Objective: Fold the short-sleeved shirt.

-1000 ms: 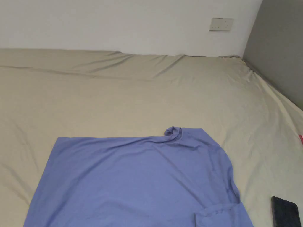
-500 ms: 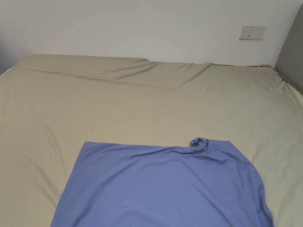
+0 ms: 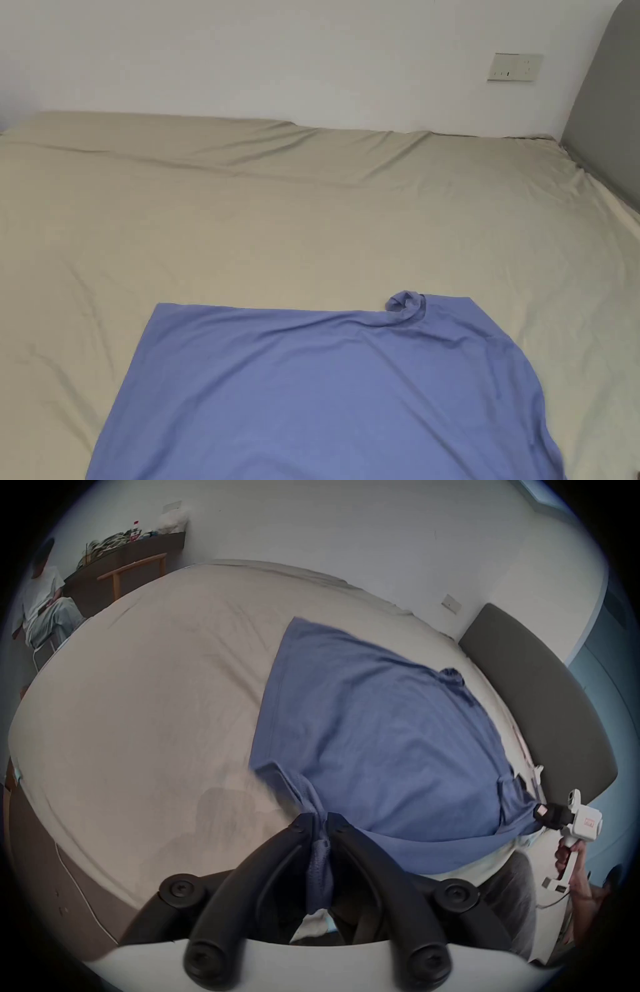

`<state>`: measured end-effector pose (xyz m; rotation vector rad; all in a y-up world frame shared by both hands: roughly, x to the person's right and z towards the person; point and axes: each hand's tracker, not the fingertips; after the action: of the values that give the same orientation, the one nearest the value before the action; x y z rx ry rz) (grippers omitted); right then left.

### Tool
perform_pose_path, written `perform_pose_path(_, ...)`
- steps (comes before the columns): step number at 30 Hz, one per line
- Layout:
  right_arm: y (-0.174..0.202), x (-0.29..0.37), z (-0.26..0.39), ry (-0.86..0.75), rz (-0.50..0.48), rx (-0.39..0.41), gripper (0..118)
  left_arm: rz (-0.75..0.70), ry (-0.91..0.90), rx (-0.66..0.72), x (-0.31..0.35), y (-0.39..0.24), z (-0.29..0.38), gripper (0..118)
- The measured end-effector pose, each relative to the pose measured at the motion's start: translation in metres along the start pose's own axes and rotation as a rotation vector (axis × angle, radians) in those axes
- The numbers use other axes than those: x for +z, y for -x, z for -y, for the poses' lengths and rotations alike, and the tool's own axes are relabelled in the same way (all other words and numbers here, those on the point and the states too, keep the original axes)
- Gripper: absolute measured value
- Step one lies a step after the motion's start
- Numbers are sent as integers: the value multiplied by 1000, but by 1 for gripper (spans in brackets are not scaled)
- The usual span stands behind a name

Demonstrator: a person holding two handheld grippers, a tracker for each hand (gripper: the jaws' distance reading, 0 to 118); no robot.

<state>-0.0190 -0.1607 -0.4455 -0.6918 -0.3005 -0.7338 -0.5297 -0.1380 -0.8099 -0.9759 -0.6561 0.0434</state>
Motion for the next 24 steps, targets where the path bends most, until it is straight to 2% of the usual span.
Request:
perform_pose_path(5,-3,-27,-63,-47,-18,-27,17,46,-8,61,-28,-2,-66,9)
perform_pose_path(7,-5,-48,-87,-18,35,11,17,64,-6,67,-50,1,-84,9)
perform_pose_path(11,-9,-102,-118,33,114,69,17,-4,89,75,-109,7,-103,9)
perform_pose_path(14,-4,-136,-121,75,206,182,17,-59,146,48,-144,7,-97,9)
perform_pose_path(16,0,-151,-117,102,247,250,17,-43,108,44,-143,7,-89,14)
perform_pose_path(17,2,-156,-113,110,269,281,18,-27,55,50,-137,5,-90,19)
perform_pose_path(18,3,-157,-109,103,277,314,21,-23,66,60,-133,4,-91,37)
perform_pose_path(19,9,-151,-109,74,288,342,23,-11,70,68,-126,7,-93,61)
perform_pose_path(21,31,-121,-109,-24,319,344,28,-37,72,66,-108,0,-97,110)
perform_pose_path(22,40,-98,-108,-108,276,364,39,-62,32,26,-95,-2,-98,111)
perform_pose_path(24,57,-53,-103,-211,208,435,75,-86,-62,-71,-62,-13,-94,111)
